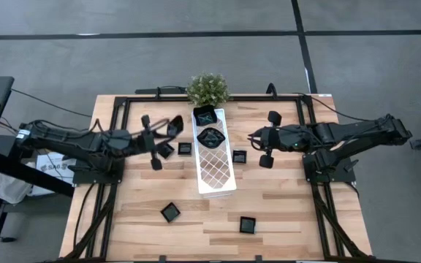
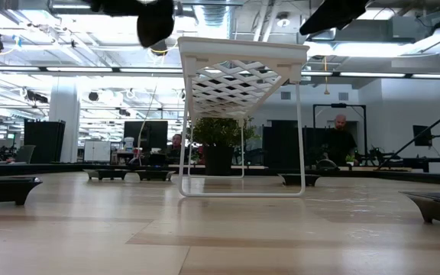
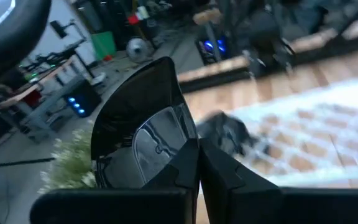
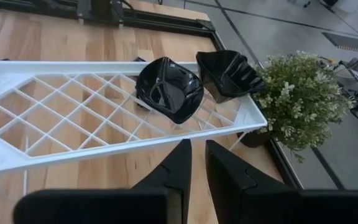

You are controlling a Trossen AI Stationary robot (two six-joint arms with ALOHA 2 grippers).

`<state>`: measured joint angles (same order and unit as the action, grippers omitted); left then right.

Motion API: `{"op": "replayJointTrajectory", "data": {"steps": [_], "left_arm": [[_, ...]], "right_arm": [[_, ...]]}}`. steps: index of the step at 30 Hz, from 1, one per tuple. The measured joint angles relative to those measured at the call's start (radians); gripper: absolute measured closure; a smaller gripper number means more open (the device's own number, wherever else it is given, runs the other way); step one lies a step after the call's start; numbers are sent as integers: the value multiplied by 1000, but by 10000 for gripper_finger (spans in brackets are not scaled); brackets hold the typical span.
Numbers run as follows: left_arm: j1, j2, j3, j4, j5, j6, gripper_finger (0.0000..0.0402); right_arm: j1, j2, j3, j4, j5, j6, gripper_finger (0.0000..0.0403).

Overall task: Pick & Place Mini shaped plates
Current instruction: Stack the leaf-shaped plate on the other leaf-shaped plate on the shelf

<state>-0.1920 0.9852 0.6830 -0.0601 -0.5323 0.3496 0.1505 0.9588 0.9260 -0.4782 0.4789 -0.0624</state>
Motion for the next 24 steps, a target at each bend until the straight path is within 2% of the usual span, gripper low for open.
{"op": "replayJointTrajectory", "data": {"steps": [4, 9, 14, 18, 24], "left_arm": [[63, 87, 116, 5, 1, -52, 394], [143, 218, 256, 2, 2, -47, 389], [214, 330, 358, 6, -1, -75, 394], [203, 428, 395, 5, 45, -104, 392], [131, 547, 401, 8, 42, -128, 394]], "right_arm": [[-14, 10, 0, 3, -1, -20, 361], [-16, 7, 0, 26, -2, -67, 361], [-12, -12, 0, 15, -6, -68, 361], [-6, -55, 0, 12, -6, -69, 361], [-6, -126, 0, -39, -5, -63, 361]]}}
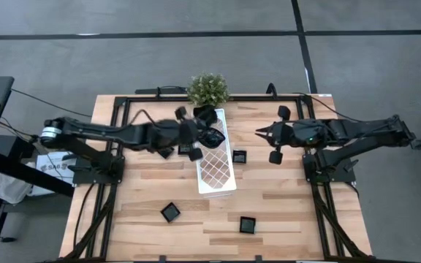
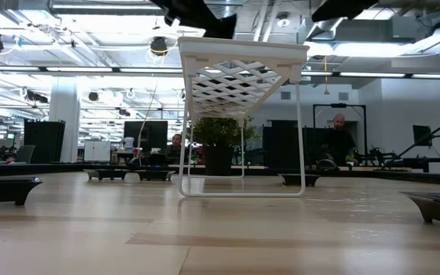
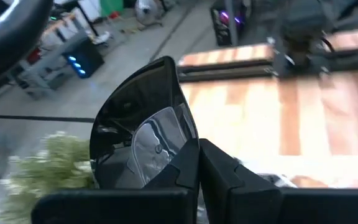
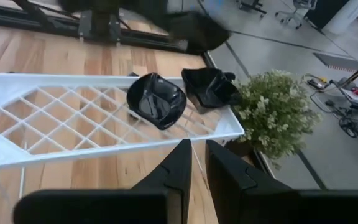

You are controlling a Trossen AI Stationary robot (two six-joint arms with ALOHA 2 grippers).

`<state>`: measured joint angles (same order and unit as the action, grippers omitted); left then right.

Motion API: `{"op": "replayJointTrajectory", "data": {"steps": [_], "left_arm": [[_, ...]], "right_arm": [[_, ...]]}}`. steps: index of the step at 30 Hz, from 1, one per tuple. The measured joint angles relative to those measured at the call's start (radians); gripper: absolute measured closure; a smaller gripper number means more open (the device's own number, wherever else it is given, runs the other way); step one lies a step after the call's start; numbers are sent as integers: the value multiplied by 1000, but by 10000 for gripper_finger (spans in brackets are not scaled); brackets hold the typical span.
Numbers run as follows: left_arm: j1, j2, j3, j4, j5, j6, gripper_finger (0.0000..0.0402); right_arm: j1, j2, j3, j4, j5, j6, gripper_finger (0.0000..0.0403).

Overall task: Pick & Place Mini shaped plates
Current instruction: Stack the leaf-shaped plate on the other leaf-shaped plate on the shelf

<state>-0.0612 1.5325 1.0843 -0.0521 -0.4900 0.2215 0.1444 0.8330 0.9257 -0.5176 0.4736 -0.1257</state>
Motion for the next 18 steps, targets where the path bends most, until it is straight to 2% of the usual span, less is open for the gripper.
{"op": "replayJointTrajectory", "data": {"steps": [4, 9, 18], "left_arm": [[-33, 55, 1, 8, 5, 9, 392], [-56, 103, 1, 8, 40, 101, 391], [-52, 114, 1, 6, 46, 108, 389]], "right_arm": [[0, -26, 0, -47, 0, 0, 361], [-2, -36, 1, -84, 1, -4, 361], [-2, -36, 0, -100, 0, -23, 361]]}}
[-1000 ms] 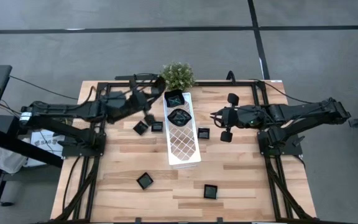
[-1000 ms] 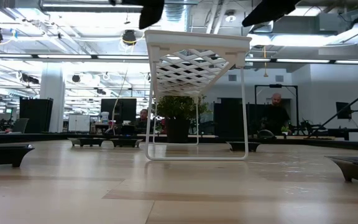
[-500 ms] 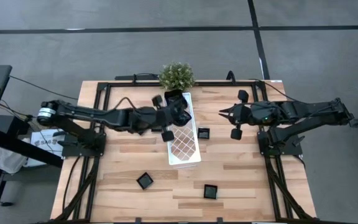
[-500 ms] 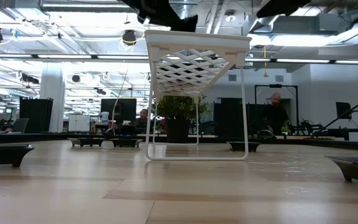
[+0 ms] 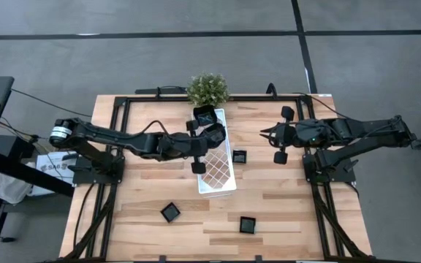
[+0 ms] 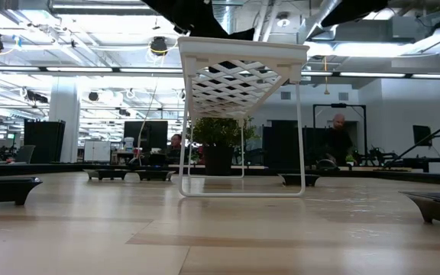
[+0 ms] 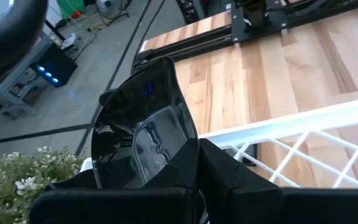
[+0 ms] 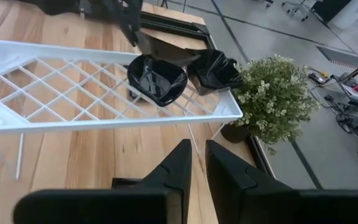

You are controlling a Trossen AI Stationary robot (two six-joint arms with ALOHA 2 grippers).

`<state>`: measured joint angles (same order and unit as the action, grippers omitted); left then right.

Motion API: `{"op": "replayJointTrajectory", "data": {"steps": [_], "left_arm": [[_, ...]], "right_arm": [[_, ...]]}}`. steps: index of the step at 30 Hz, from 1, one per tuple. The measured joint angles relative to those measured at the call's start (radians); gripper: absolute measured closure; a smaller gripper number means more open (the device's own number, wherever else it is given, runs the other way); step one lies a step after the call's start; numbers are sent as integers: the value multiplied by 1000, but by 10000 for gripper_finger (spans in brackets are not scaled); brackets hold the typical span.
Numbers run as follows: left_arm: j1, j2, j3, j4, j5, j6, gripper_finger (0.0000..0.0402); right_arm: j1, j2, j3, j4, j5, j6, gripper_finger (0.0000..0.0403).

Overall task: Pick & Place Mini shaped plates
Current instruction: Stack the leaf-shaped plate on the other leaf-shaped plate on the shelf

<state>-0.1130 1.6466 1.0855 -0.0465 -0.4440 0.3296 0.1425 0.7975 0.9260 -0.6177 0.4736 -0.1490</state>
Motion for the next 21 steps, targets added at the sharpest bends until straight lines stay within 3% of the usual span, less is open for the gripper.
{"op": "replayJointTrajectory", "data": {"steps": [5, 13, 21], "left_arm": [[8, 4, 0, -31, 64, 6, 391], [1, 8, -15, -59, -6, 7, 391], [3, 8, -15, -59, -4, 8, 387]], "right_arm": [[-1, 0, 0, -17, 0, -8, 361], [-2, 0, 0, -28, 0, -19, 361], [-2, 0, 0, -39, 1, -19, 361]]}}
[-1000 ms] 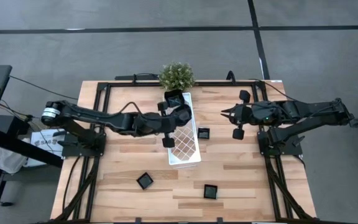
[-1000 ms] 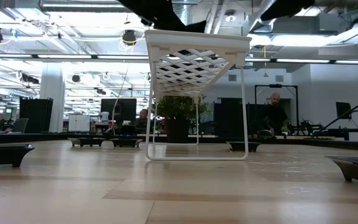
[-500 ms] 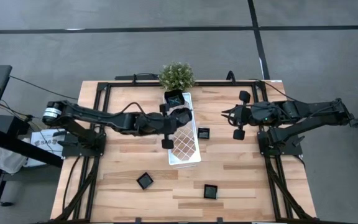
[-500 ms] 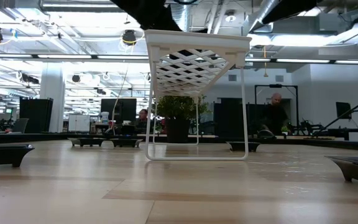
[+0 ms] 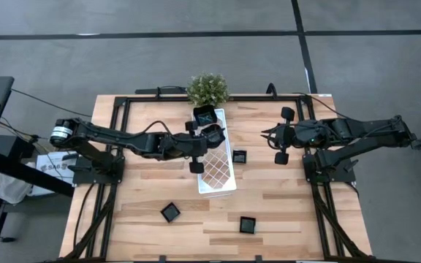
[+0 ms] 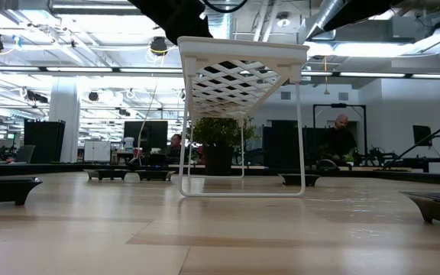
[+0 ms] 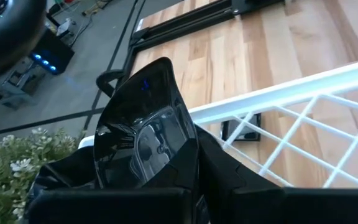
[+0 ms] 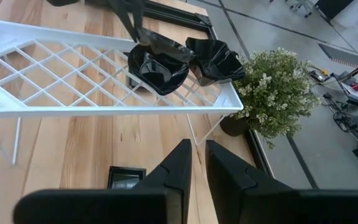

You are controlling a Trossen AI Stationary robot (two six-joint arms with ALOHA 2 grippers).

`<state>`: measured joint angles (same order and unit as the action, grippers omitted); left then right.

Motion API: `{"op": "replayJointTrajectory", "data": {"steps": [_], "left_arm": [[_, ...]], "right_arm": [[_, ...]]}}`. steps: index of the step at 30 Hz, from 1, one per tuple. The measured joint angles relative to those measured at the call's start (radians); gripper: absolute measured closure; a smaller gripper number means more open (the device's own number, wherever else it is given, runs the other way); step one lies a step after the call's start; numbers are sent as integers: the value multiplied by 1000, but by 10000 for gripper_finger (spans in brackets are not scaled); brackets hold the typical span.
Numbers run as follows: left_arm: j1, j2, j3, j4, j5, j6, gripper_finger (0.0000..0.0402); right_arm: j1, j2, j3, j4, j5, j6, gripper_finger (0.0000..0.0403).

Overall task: Pick & Place Mini shaped plates
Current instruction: Stack the leaf-shaped plate on the other leaf-shaped plate on the shelf

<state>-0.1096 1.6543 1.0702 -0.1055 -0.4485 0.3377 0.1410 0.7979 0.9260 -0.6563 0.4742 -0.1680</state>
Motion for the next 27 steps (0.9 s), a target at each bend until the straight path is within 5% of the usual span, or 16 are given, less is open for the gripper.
{"op": "replayJointTrajectory", "data": {"steps": [9, 27], "left_arm": [[0, 0, 0, 0, 1, 0, 371], [-3, -9, -1, 1, 1, -6, 260]], "right_arm": [[0, 0, 0, 0, 1, 0, 361], [0, 0, 0, 0, -1, 2, 361]]}}
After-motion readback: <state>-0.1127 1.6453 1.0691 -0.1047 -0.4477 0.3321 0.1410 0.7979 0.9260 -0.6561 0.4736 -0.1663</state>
